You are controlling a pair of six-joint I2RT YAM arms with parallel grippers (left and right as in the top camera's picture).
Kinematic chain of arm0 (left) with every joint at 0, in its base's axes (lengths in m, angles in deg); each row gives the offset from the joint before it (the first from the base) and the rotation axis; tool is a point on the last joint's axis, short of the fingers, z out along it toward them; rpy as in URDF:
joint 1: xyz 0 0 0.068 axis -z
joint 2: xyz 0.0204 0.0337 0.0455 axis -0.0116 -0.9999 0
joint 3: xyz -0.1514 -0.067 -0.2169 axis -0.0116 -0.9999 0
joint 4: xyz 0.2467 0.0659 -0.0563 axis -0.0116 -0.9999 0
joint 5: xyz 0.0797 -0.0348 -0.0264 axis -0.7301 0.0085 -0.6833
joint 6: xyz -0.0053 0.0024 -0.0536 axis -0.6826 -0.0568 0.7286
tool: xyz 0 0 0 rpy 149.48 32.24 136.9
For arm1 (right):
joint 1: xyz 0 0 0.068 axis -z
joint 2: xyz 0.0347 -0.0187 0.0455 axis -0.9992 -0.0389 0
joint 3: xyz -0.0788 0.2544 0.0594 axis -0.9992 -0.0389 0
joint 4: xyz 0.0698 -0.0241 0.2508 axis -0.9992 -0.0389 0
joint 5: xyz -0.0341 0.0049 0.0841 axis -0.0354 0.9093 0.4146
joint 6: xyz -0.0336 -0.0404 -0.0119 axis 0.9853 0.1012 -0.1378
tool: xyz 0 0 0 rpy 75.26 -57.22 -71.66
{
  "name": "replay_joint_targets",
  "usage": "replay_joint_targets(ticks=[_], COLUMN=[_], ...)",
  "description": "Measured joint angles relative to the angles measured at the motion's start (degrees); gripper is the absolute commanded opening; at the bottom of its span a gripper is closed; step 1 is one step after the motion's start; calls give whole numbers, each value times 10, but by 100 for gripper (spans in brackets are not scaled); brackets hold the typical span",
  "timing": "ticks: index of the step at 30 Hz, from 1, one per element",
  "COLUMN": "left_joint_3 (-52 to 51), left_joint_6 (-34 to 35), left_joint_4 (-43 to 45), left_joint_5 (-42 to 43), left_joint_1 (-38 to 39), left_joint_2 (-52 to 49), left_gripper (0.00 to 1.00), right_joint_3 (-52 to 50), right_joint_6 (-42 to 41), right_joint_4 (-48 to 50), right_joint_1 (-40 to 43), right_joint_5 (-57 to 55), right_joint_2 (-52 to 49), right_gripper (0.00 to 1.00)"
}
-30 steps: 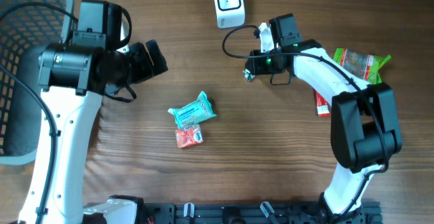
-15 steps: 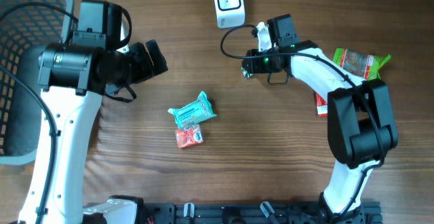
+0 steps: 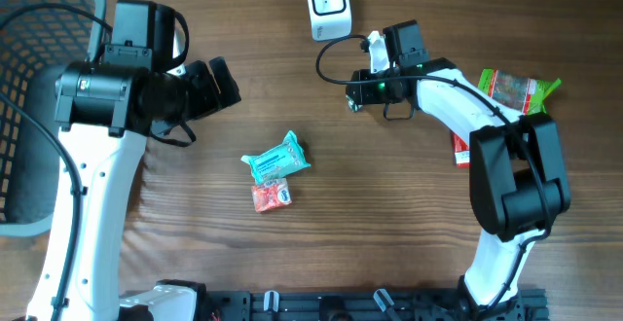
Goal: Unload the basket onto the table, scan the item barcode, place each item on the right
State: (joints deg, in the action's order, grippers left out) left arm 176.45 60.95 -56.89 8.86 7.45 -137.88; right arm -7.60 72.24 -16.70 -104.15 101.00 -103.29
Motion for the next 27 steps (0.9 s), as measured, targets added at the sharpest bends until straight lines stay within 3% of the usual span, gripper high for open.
replay_joint_targets(ticks=[9,18,21,22,23,24,27], left_joint_3=[0,0,0,0,0,0,0], left_joint_6=[0,0,0,0,0,0,0], left_joint_4=[0,0,0,0,0,0,0], left_joint_5=[0,0,0,0,0,0,0], left_joint_1=[0,0,0,0,0,0,0], left_joint_2=[0,0,0,0,0,0,0], left_gripper=[100,100,100,100,100,100,100], right_joint_3=[17,7,-3,-3,-3,-3,-3], right_joint_6=[28,95,97,89,79,63,5], right_joint_4=[-19,-247,-257,-253,-243,-228,-179], right_joint_1=[-15,-3,10,13,16,18,19], right_joint_5=[-26,-143,-157,-156,-147,-133,-73], right_joint_2=[-8,12,33,42,58,75,112], right_gripper=[41,43,52,62,86,97,99])
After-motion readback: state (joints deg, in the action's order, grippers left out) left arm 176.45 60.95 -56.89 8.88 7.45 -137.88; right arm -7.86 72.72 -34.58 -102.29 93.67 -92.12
